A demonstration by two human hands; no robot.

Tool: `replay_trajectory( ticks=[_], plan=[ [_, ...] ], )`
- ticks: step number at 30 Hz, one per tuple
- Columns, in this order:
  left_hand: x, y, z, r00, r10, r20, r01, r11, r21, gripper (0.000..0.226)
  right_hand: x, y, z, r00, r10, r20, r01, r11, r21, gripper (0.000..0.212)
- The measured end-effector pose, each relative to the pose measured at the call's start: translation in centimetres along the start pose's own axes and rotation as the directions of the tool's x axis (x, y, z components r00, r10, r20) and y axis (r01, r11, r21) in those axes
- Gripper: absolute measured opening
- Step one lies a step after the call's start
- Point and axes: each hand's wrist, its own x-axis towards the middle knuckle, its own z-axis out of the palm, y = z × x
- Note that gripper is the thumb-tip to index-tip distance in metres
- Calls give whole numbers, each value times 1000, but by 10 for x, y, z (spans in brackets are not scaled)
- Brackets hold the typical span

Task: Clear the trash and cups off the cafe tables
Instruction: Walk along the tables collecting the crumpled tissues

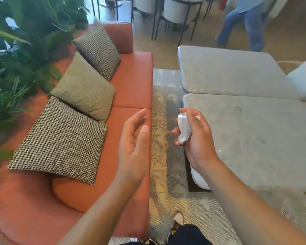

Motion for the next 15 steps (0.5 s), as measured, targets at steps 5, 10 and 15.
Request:
replay_trajectory(
  ticks=[5, 10, 15],
  plan=[
    [-10, 15, 24, 999, 26, 22, -25, 999, -47, 45, -15, -14, -22, 999, -2, -48, 3, 999, 37, 19],
    [-31, 25, 26, 996, 50, -71, -53, 998, -46, 38, -25, -21, -29, 999, 13, 52, -14, 1000, 20, 17],
    [-72, 39, 4, 945, 71, -318, -68, 997, 20, 41, -39, -13, -11, 946, 81, 315, -82, 997, -10, 21]
  ],
)
